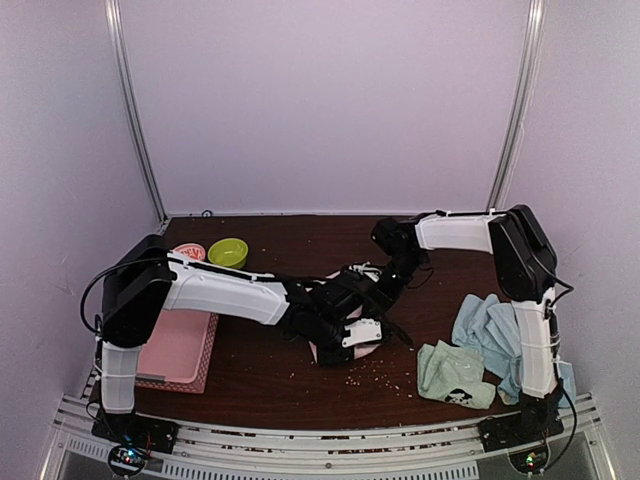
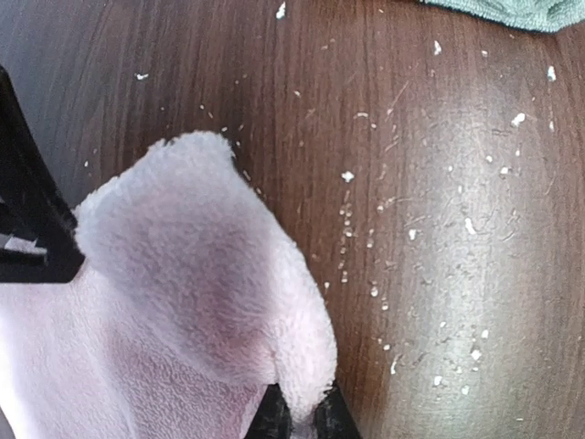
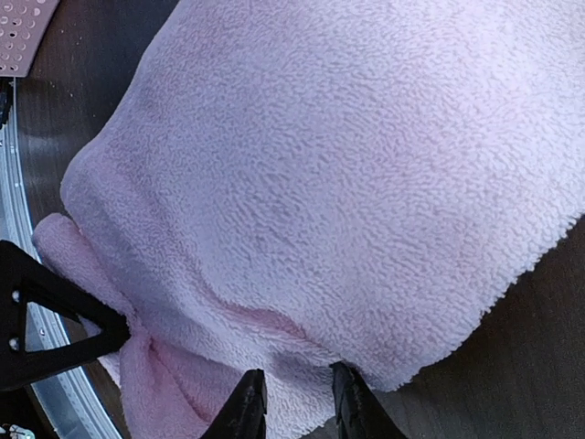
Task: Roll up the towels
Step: Roll the towel at the center of the board.
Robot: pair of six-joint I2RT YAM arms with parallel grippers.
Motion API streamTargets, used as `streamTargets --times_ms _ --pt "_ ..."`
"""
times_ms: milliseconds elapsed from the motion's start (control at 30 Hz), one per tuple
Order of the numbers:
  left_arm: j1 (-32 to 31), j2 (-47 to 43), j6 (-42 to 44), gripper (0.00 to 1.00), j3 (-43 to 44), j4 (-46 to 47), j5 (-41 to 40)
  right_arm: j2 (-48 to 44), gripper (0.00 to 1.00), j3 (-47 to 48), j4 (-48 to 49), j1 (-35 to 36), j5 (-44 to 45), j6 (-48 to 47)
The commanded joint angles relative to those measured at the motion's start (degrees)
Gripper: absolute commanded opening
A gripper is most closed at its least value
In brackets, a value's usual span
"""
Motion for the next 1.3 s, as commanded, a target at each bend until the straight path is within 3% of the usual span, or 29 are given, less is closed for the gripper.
streamTargets --times_ms 0,133,300,400,533,667,800,933,1100,1267 --pt "0.12 0.31 -3.82 0.0 0.82 -8.52 8.59 3.81 0.27 4.1 3.29 -0.02 6.34 1.86" --pt "3.13 1.52 -5.84 0.0 1.9 -9.01 14.57 2.26 0.25 6.57 1.49 -0.56 5.95 1.57" --pt "5.52 1.35 -5.84 0.02 1.01 -6.94 22.06 -11.23 0.27 2.69 2.99 -5.82 0.45 0.32" --pt "7.36 2.52 -6.59 0.03 0.64 -5.83 27.08 -19.36 0.27 0.52 1.03 -11.02 -7.75 -3.59" --pt "10.51 3.09 -9.53 0.03 -2.68 -1.81 34.77 -31.12 0.27 -3.68 -5.84 -11.26 -15.04 -15.22" --pt "13.78 3.96 -12.04 0.03 -4.53 1.72 41.4 -41.96 0.25 -9.7 -12.53 -4.73 -16.3 -29.41" --pt "14.9 5.9 -12.5 0.03 -2.75 1.22 45.43 -48.83 0.25 -17.47 -9.32 7.48 -8.07 -29.73" --pt "15.37 6.78 -12.47 0.03 -1.16 -0.27 46.61 -48.14 0.28 -23.41 -4.36 15.88 0.47 -26.36" --pt "15.51 7.34 -12.6 0.04 -0.8 -1.42 46.09 -44.28 0.36 -33.69 16.0 22.71 21.69 -18.66" --pt "15.51 7.6 -12.51 0.04 -0.45 -2.54 45.94 -36.86 0.4 -34.35 24.13 25.02 27.05 -19.37"
